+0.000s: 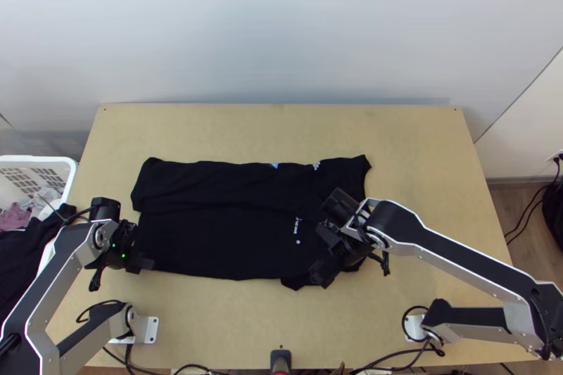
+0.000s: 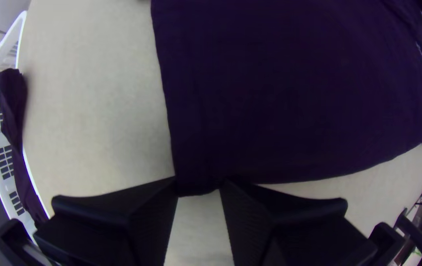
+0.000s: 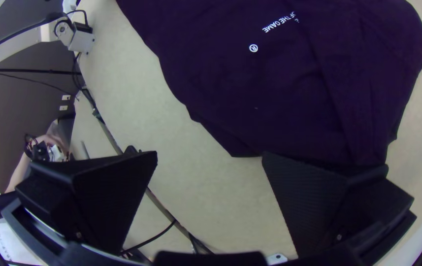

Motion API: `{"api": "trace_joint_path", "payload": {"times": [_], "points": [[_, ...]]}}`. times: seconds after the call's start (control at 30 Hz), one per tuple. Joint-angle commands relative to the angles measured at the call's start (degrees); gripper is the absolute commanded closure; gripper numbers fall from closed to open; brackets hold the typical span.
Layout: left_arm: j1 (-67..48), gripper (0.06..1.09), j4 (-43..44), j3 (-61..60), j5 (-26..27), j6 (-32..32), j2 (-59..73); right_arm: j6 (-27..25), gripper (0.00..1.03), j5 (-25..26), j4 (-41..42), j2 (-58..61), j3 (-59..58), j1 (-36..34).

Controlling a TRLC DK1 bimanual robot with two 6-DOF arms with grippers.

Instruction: Fold the t-shirt

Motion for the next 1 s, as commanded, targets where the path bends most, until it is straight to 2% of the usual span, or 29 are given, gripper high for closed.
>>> {"api": "trace_joint_path", "payload": {"times": [0.0, 0.1, 0.47, 0.67, 0.97], "points": [[-0.5, 0.79, 3.8, 0.1, -0.1, -0.3, 0.4, 0.0, 0.04, 0.0, -0.6, -1.0, -0.4, 0.0], [-0.6, 1.04, 6.9, -0.4, 0.0, 0.4, -0.8, -0.1, 0.04, 0.0, -0.7, -1.5, -1.0, 0.3], [-1.1, 1.05, 7.2, 3.5, 0.0, -3.1, -2.0, -0.5, 0.04, 0.2, 0.4, 2.8, -4.0, 5.0], [-2.0, 1.05, 6.4, 5.4, 0.0, -5.0, -2.5, -0.6, 0.04, 5.2, 4.8, 5.4, -4.0, 8.3], [-2.0, 1.05, 6.4, 6.1, -0.1, -5.9, -1.9, -3.0, 0.04, 11.4, 10.1, 8.4, -6.6, 8.6]]}}
